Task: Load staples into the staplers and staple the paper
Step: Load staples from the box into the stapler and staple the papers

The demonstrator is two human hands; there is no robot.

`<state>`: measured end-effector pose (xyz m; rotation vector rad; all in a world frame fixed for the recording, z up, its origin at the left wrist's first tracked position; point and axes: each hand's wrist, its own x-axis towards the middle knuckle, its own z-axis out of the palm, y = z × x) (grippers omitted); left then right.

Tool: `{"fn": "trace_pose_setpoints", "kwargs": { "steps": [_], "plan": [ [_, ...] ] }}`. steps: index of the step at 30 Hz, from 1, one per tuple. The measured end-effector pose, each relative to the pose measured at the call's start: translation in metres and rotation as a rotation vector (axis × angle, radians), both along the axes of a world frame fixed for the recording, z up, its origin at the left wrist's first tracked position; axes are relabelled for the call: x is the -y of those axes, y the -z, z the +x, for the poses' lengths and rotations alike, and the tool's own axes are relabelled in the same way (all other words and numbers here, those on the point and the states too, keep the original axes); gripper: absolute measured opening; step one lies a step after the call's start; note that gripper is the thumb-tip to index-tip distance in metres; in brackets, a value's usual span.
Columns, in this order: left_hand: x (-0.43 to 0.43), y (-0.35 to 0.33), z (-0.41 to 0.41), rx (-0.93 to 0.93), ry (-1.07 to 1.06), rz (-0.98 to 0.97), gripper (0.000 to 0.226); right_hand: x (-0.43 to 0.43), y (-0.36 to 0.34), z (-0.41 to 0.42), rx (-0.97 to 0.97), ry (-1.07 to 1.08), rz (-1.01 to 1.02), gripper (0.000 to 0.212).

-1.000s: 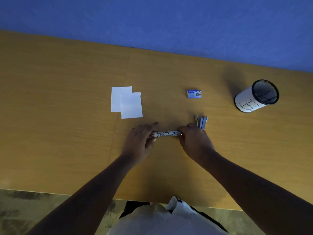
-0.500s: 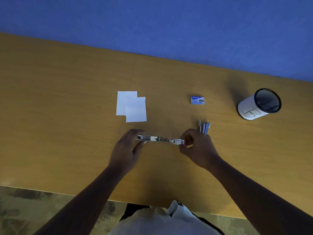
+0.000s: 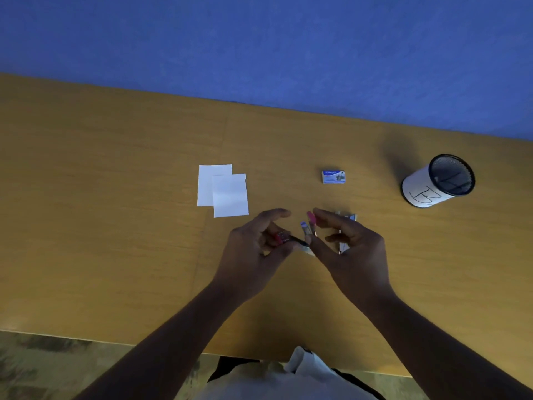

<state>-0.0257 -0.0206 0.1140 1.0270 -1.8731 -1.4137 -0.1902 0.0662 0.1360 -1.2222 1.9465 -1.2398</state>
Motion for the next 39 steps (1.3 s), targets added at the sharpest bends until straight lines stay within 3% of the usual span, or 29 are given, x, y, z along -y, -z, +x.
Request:
{"fn": "trace_pose_setpoints", "kwargs": {
  "steps": [5,7,10,13,17,22,28,39],
  "plan": [
    [0.001,-0.013,-0.016,-0.159,-0.103,0.409,0.054,-0.003,0.003,0.001,-0.169,-0.189,-0.014,0.081],
    [0.000,-0.016,-0.020,-0.177,-0.094,0.479,0.054,-0.002,0.003,-0.001,-0.166,-0.168,-0.032,0.075],
    [0.004,-0.017,-0.019,-0.151,-0.026,0.496,0.058,-0.004,0.002,-0.006,0.004,-0.115,-0.022,0.062],
    [0.011,-0.017,-0.016,-0.032,0.033,0.429,0.065,-0.008,0.003,-0.008,0.143,-0.123,0.018,0.051],
    [0.015,-0.015,-0.011,0.113,0.116,0.318,0.071,-0.011,0.007,-0.011,0.189,-0.112,0.059,0.050],
    [0.016,-0.018,-0.011,0.080,0.138,0.286,0.051,-0.012,0.008,-0.011,0.260,-0.140,0.068,0.065],
    [0.016,-0.018,-0.015,0.045,0.153,0.189,0.041,-0.007,0.006,-0.013,0.094,-0.216,0.040,0.043],
    [0.016,-0.015,-0.014,0.063,0.143,0.056,0.037,0.000,0.005,-0.013,0.006,-0.240,0.029,0.036]
  ]
}}
